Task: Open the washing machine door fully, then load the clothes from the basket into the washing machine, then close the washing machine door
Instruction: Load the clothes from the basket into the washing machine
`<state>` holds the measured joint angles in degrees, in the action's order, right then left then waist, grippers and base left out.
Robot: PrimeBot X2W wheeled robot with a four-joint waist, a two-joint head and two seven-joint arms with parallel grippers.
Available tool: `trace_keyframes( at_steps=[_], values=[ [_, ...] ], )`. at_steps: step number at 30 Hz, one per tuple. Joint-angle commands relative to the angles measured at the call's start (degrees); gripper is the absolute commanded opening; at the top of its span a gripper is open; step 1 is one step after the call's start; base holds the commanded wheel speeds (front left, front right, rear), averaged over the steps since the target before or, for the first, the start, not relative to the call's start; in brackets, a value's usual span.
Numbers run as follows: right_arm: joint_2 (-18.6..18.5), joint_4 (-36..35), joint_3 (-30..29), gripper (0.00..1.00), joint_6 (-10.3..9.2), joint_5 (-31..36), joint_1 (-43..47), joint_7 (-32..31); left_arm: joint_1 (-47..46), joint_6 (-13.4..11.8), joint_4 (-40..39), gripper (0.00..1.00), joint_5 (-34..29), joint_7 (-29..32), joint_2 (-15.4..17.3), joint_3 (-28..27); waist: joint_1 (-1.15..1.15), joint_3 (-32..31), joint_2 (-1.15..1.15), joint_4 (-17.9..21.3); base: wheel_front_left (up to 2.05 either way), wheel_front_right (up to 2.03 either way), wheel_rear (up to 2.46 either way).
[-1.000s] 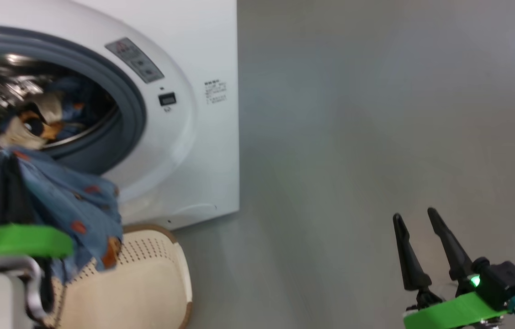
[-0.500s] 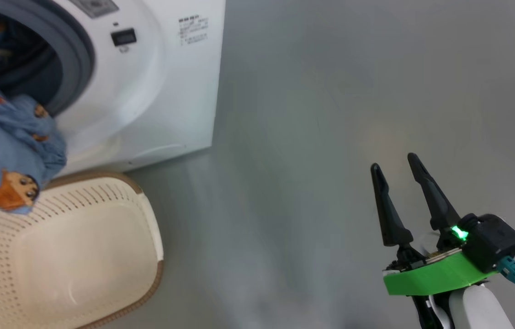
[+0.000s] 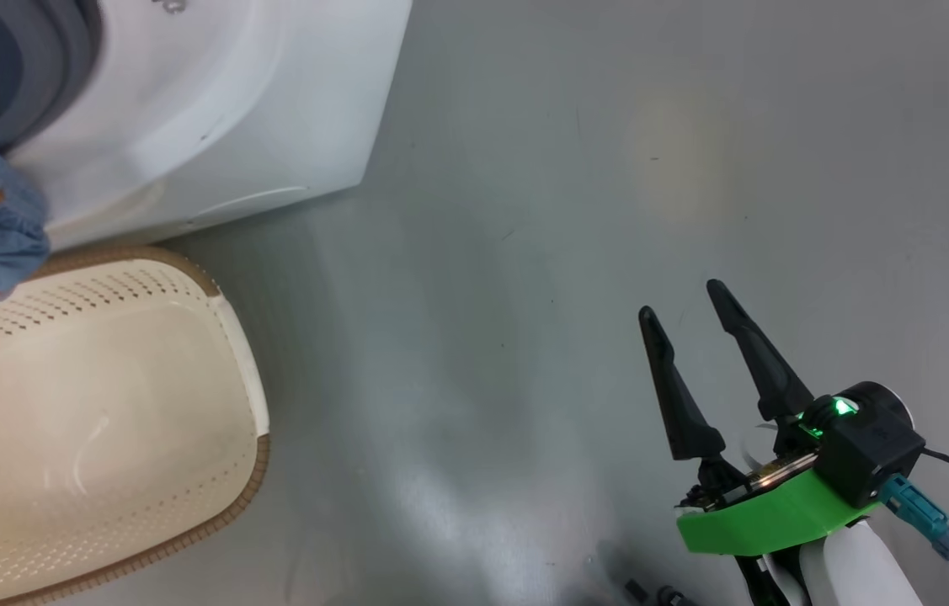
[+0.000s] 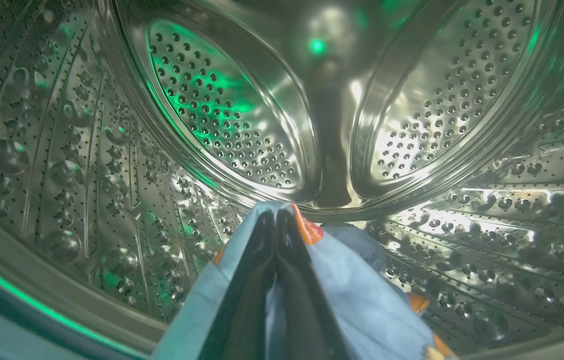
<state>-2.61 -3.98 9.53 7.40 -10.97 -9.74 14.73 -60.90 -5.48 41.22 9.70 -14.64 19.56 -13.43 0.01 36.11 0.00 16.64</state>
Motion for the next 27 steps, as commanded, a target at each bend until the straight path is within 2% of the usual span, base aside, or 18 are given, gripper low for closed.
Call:
trace_keyframes(
  at_steps=[1, 5, 10, 14, 15, 17, 19, 20, 21, 22, 27],
  values=[
    [-0.3, -1.3, 1.7, 1.0, 0.09, 0.4, 0.0, 0.3, -2.1, 0.5, -0.8, 0.0, -1.1, -0.4, 3.7, -0.4, -0.01, 1.1, 0.0, 0.2, 0.0, 0.0, 0.0],
    [-0.3, -2.0, 2.0, 1.0, 0.09, 0.4, 0.3, 0.3, -6.0, 0.9, -0.1, 0.0, -1.8, -0.4, 4.2, 0.0, -0.01, 2.1, 0.0, 0.5, 0.0, 0.0, 0.0],
    [-0.3, -2.4, 2.1, 1.0, 0.09, 0.6, 0.5, 0.3, -9.7, -0.3, -1.1, 0.0, -2.9, -0.4, 4.8, -0.4, -0.01, 3.1, 0.0, 1.0, 0.0, 0.0, 0.0],
    [-0.3, -2.2, 1.6, 1.0, 0.09, 0.5, 0.8, 0.3, -10.2, -0.8, 3.1, 0.0, -2.6, -0.4, 3.9, -0.7, -0.01, 3.2, 0.0, 0.9, 0.0, 0.0, 0.0],
    [-0.3, -2.2, 1.5, 1.0, 0.09, 0.5, 0.9, 0.3, -10.3, -0.8, 4.8, 0.06, -2.6, -0.4, 3.9, -0.7, -0.01, 3.1, 0.0, 0.9, 0.0, 0.0, 0.0],
    [-0.3, -1.9, 1.4, 1.0, 0.09, 0.3, 1.1, 0.3, -10.5, -0.8, 7.8, 0.29, -3.0, -0.4, 4.1, 0.0, -0.01, 2.8, 0.0, 0.8, 0.0, 0.0, 0.0],
    [-0.3, -1.7, 1.4, 1.0, 0.09, 0.1, 1.2, 0.3, -10.9, -0.9, 10.0, 0.44, -2.9, -0.4, 4.1, 0.0, -0.01, 2.5, 0.0, 0.6, 0.0, 0.0, 0.0],
    [-0.3, -1.6, 1.4, 1.0, 0.09, 0.0, 1.3, 0.3, -11.0, -0.9, 10.9, 0.57, -3.0, -0.4, 4.1, 0.2, -0.01, 2.2, 0.0, 0.4, 0.0, 0.0, 0.0],
    [-0.3, -1.6, 1.3, 1.0, 0.09, -0.1, 1.3, 0.3, -11.1, -0.9, 11.6, 0.9, -3.0, -0.4, 3.9, 0.3, -0.01, 1.9, 0.0, 0.2, 0.0, 0.0, 0.0],
    [-0.3, -1.5, 1.2, 1.0, 0.09, -0.2, 1.4, 0.3, -11.2, -0.9, 11.9, 1.0, -2.9, -0.4, 3.7, 0.4, -0.01, 1.5, 0.0, 0.0, 0.0, 0.0, 0.0],
    [-0.3, -1.5, 0.4, 1.0, 0.09, -0.3, 1.2, 0.3, -10.6, -1.3, 11.8, 1.0, -3.0, -0.4, 2.4, 0.6, -0.01, 0.2, 0.0, -1.0, 0.0, 0.0, 0.0]
  ],
)
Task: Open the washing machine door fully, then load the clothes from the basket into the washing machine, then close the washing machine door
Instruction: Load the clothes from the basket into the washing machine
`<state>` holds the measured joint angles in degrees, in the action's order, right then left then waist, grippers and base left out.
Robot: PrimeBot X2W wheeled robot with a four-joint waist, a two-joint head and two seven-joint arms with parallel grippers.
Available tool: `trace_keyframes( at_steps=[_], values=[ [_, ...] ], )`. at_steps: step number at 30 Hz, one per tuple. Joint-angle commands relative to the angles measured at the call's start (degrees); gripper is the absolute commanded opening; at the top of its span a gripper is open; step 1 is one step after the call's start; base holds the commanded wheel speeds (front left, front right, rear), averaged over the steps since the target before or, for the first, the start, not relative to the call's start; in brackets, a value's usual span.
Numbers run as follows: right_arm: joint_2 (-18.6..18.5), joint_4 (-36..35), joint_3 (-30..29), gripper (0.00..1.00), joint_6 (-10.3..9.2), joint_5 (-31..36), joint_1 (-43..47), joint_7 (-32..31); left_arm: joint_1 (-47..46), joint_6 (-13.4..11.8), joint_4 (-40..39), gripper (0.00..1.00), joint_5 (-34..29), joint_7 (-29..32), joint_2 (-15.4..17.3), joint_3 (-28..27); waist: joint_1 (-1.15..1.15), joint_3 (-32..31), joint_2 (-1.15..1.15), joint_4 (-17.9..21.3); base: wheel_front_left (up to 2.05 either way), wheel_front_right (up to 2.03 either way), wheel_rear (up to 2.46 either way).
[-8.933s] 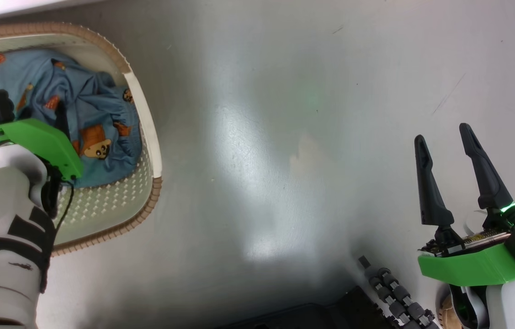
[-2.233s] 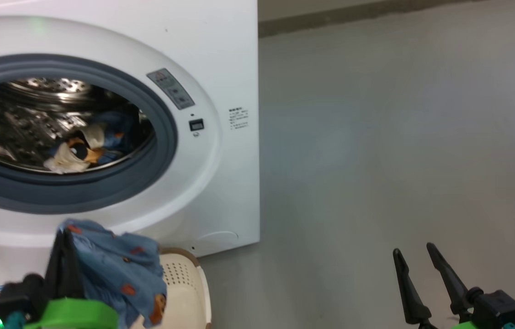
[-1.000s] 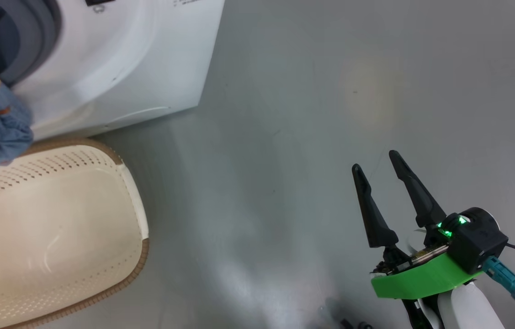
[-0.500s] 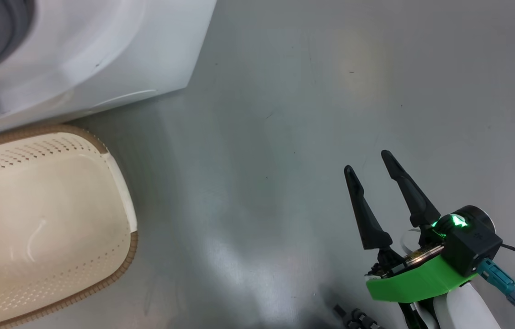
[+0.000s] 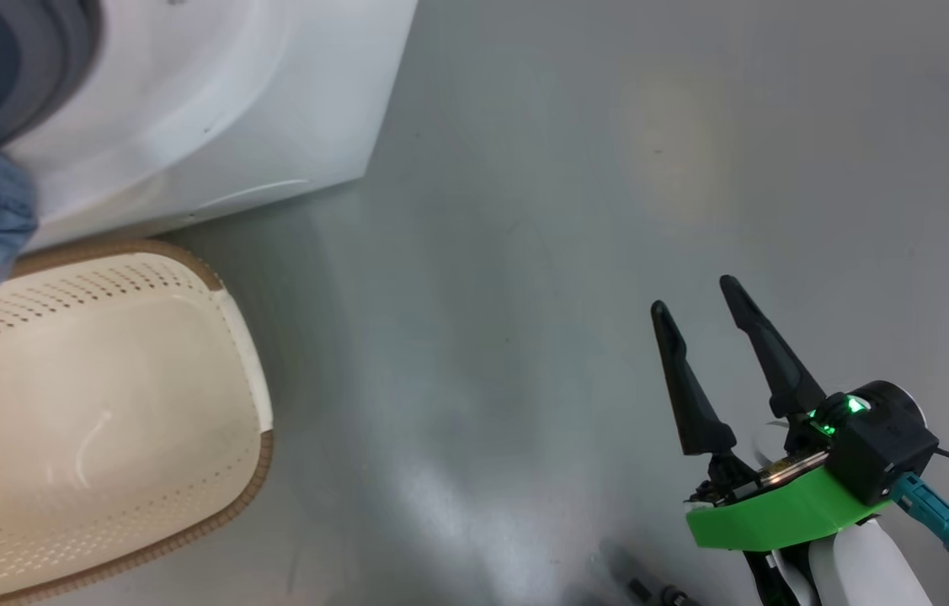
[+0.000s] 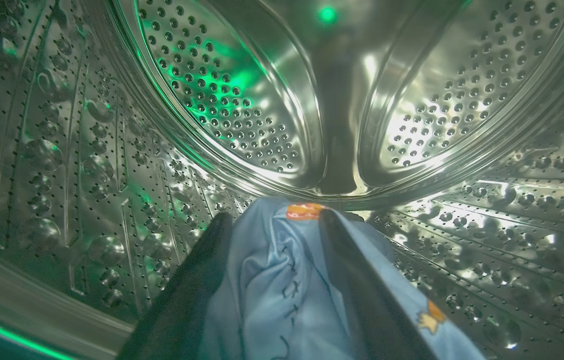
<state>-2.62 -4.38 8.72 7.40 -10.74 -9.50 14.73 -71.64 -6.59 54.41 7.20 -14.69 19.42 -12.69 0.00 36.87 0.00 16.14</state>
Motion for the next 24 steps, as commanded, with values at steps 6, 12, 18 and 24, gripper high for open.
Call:
trace_keyframes(
  at_steps=[6, 12, 18, 24],
  values=[
    [-0.3, -0.8, 0.9, 1.0, 0.09, 0.3, 0.7, 0.3, 2.8, -1.2, -2.0, 1.0, -0.6, -0.3, -0.3, 0.3, 0.0, -2.7, 0.0, -2.6, 0.0, 0.0, 0.0],
    [-0.3, -0.5, 0.4, 1.0, 0.09, 0.9, 0.3, 0.3, 5.7, -1.7, -3.8, 1.0, 0.3, -0.3, -3.9, 0.0, 0.0, -4.2, 0.0, -5.4, 0.0, 0.0, 0.0],
    [-0.4, -0.6, -0.8, 1.0, 0.09, 1.8, -0.4, 0.3, 9.1, -0.4, -6.5, 1.0, 2.2, -0.3, -8.3, -0.5, 0.0, -4.6, 0.0, -9.0, 0.0, 0.0, 0.0],
    [-1.8, -0.7, -2.2, 1.0, 0.09, 2.4, -1.9, 0.3, 15.9, 2.3, -12.3, 1.0, 2.6, -0.3, -13.2, 1.1, 0.0, -5.2, 0.0, -13.3, 0.0, 0.0, 0.0]
  ],
)
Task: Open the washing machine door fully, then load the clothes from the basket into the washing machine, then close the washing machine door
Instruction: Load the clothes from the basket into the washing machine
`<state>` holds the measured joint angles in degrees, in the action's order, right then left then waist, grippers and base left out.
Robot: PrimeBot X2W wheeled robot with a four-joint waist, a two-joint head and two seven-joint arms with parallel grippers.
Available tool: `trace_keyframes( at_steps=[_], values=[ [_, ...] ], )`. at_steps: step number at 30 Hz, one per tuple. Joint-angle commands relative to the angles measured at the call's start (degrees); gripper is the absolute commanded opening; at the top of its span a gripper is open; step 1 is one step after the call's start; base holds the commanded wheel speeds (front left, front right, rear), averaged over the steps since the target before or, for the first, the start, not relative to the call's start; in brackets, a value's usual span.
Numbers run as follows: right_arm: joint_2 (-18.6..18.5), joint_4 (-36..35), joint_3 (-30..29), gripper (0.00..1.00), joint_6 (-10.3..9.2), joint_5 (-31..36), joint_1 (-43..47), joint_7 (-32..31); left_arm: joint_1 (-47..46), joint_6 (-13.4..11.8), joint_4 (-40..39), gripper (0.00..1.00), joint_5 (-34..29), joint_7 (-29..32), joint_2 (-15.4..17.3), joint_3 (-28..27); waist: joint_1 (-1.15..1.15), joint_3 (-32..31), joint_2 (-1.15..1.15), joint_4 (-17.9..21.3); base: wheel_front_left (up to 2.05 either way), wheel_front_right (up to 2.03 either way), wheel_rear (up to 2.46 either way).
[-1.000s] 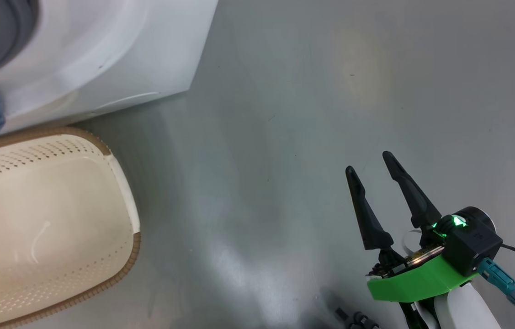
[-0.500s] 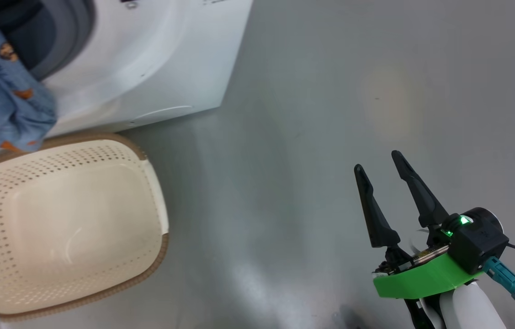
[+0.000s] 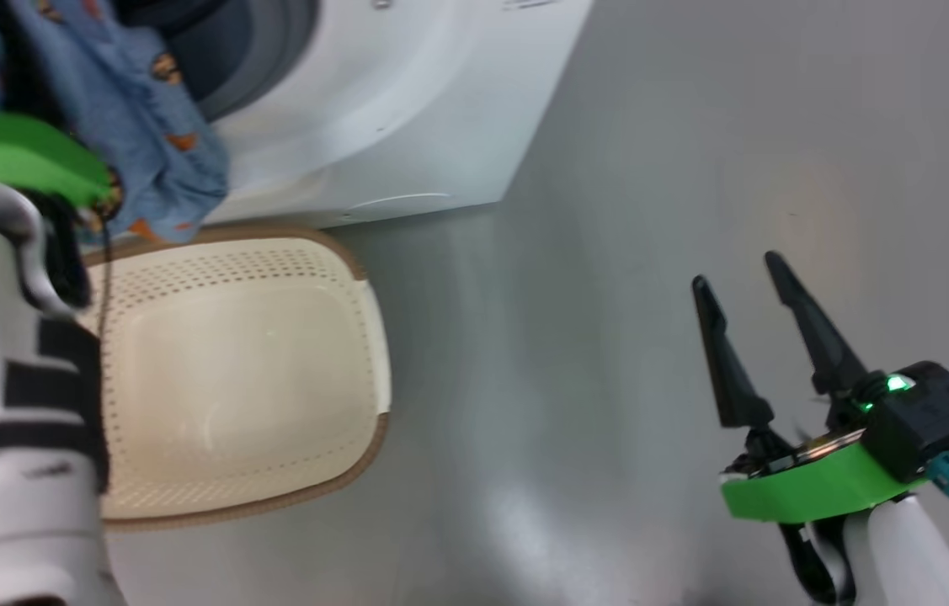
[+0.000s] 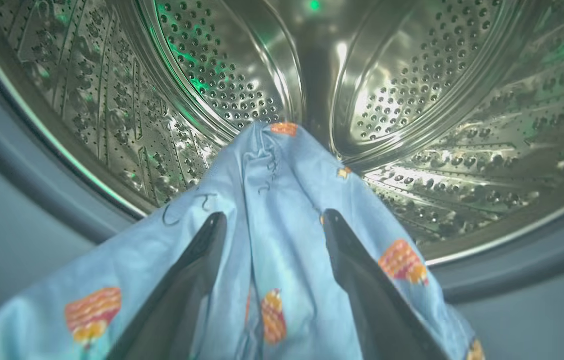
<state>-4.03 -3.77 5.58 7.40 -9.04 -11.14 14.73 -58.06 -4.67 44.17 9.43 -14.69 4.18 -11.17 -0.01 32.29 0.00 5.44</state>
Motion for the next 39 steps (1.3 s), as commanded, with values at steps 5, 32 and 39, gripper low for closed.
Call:
trace_keyframes(
  at_steps=[5, 32, 39],
  values=[
    [-1.5, -1.6, -0.6, 1.0, 0.09, 1.1, -0.9, 0.3, 9.3, 2.0, -8.1, 1.0, 1.4, -0.3, -0.4, 1.1, 0.01, -0.6, 0.0, -6.0, 0.0, 0.0, 0.0],
    [-2.6, -2.1, -4.5, 1.0, 0.09, 1.5, 1.4, 0.3, 44.0, -6.3, -37.9, 1.0, 9.0, -0.3, -1.3, 13.1, 0.01, -2.8, 0.0, -10.9, 0.0, 0.0, 0.0],
    [-1.9, -2.6, -5.0, 1.0, 0.09, 1.4, 2.1, 0.3, 52.0, -8.1, -45.3, 1.0, 10.1, 0.0, -1.3, 14.9, 0.01, -2.7, 0.0, -10.4, 0.0, 0.0, 0.0]
  ],
)
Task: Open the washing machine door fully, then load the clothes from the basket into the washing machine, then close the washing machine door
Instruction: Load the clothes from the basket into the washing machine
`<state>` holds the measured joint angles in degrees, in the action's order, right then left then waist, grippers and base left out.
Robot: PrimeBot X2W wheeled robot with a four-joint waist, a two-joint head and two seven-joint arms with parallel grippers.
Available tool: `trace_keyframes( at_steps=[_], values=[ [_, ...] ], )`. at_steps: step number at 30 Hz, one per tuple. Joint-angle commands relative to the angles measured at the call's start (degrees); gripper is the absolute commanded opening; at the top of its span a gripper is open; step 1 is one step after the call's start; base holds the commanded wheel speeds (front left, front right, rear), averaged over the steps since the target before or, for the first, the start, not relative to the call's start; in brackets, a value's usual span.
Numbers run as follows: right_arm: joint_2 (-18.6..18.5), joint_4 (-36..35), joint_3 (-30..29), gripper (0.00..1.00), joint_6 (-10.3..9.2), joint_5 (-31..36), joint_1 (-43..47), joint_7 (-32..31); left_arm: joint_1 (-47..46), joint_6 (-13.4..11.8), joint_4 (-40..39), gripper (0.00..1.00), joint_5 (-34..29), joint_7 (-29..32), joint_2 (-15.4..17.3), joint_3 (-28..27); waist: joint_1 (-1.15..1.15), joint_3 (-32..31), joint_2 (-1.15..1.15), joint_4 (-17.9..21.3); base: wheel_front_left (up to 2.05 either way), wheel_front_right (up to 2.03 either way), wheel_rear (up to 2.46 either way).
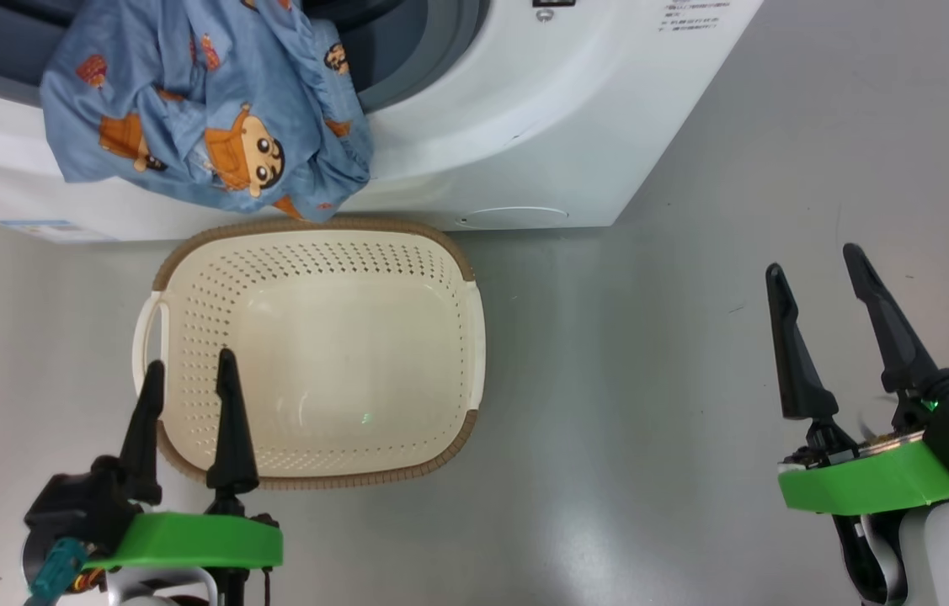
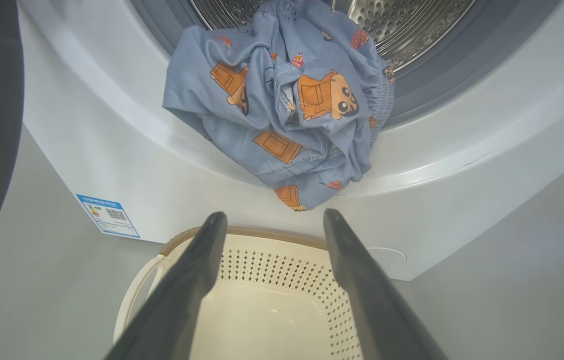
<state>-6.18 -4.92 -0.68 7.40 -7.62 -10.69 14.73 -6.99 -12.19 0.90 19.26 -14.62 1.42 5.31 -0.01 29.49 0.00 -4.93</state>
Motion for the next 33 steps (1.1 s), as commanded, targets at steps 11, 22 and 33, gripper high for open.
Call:
trace_keyframes(
  at_steps=[11, 22, 33],
  values=[
    [0.2, -1.4, 1.3, 1.0, 0.09, 0.0, 1.3, 0.3, 1.1, -1.7, -4.4, 1.0, 0.5, 0.7, 1.9, -1.4, 0.01, 1.0, 0.0, 0.2, 0.0, 0.0, 0.0],
    [0.3, -1.5, 1.4, 1.0, 0.09, 0.2, 0.6, 0.3, -5.2, 1.2, 0.9, 1.0, 4.6, 0.5, 1.7, -0.2, 0.01, 2.3, 0.0, 1.3, 0.0, 0.0, 0.0],
    [0.5, -1.6, 1.8, 1.0, 0.09, 0.2, -0.3, 0.3, -18.2, 6.4, 13.7, 1.0, 9.4, -0.3, 1.5, 2.4, 0.01, 4.2, 0.0, 3.2, 0.0, 0.0, 0.0]
  ],
)
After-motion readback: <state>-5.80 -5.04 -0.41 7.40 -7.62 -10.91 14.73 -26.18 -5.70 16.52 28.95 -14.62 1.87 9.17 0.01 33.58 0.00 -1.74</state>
